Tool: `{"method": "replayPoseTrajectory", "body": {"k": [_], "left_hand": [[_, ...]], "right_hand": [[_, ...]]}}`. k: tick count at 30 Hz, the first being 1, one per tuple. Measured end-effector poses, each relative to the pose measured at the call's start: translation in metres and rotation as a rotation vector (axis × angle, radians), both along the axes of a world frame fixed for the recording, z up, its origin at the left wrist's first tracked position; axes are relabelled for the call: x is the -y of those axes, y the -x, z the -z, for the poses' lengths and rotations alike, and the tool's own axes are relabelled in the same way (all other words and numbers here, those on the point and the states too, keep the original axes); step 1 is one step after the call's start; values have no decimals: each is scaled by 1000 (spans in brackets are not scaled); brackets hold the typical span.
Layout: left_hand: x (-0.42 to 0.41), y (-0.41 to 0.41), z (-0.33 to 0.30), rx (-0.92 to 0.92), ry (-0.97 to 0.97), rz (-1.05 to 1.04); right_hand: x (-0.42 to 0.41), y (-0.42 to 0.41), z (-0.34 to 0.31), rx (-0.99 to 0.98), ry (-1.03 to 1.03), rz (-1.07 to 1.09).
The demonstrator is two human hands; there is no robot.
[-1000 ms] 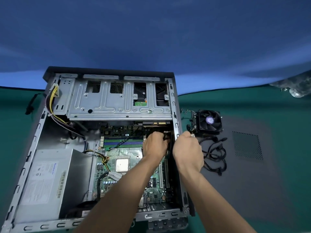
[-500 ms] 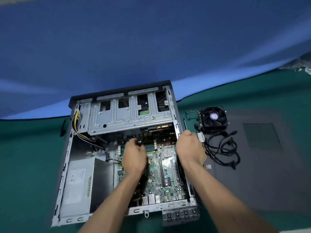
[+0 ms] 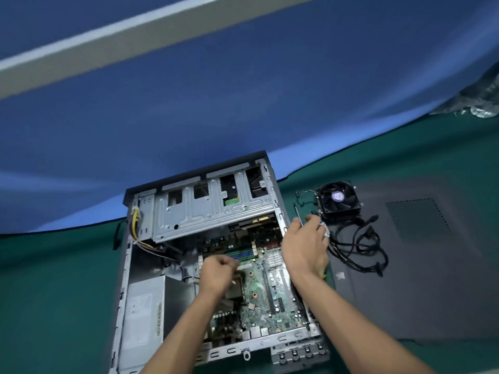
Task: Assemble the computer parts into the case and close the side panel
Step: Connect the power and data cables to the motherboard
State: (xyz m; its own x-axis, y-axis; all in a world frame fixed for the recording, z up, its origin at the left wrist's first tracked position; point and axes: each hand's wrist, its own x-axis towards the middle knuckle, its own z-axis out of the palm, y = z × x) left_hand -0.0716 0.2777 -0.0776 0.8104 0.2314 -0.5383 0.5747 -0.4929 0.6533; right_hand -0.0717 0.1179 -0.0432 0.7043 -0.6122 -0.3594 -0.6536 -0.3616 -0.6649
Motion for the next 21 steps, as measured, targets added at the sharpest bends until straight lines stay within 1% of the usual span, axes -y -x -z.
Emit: {"method": "replayPoseTrajectory", "body": {"k": [4, 5, 8, 11, 13, 16, 18, 21], "left_hand": [[-11, -1, -42, -56, 253, -18], [-16, -2, -50, -74, 278, -1], [-23, -5, -70, -64, 273, 47], [-23, -7, -84, -71, 303, 27], [-19, -8, -90, -74, 319, 14], [-19, -6, -98, -72, 358, 26], [-21, -5, -102, -86, 351, 61], [-25, 0, -105, -151, 313, 95]], "right_hand": [[1, 10, -1, 235, 1, -65], [1, 13, -1, 294, -6, -79], [-1, 21, -3, 440, 29, -152], [-11, 25, -10, 551, 28, -325], [-21, 25, -18, 559, -64, -525], [-39, 26, -24, 488, -189, -773], [-48, 27, -20, 466, -259, -827], [-53, 29, -9, 432, -310, -829]]}}
